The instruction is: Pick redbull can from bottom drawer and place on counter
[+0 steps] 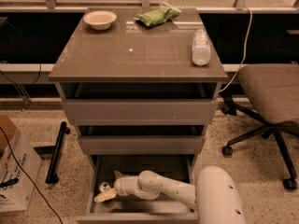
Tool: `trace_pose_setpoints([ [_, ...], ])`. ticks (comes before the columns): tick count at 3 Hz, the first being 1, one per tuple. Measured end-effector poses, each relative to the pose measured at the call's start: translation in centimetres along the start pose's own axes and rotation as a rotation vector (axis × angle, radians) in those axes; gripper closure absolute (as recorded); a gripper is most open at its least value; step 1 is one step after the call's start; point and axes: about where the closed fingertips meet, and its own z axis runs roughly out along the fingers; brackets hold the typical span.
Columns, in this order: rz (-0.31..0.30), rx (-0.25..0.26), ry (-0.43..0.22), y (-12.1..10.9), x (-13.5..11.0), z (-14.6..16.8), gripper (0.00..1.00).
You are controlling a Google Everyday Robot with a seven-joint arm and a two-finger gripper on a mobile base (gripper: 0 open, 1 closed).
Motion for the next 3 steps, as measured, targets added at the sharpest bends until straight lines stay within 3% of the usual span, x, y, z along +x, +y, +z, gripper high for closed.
trace_pose_setpoints([
  [1, 0.027, -0.014, -0.013, 0.05, 0.45, 0.71, 0.18],
  [3, 0.024, -0.023, -0.042, 0.83, -0.34, 0.37, 0.64],
])
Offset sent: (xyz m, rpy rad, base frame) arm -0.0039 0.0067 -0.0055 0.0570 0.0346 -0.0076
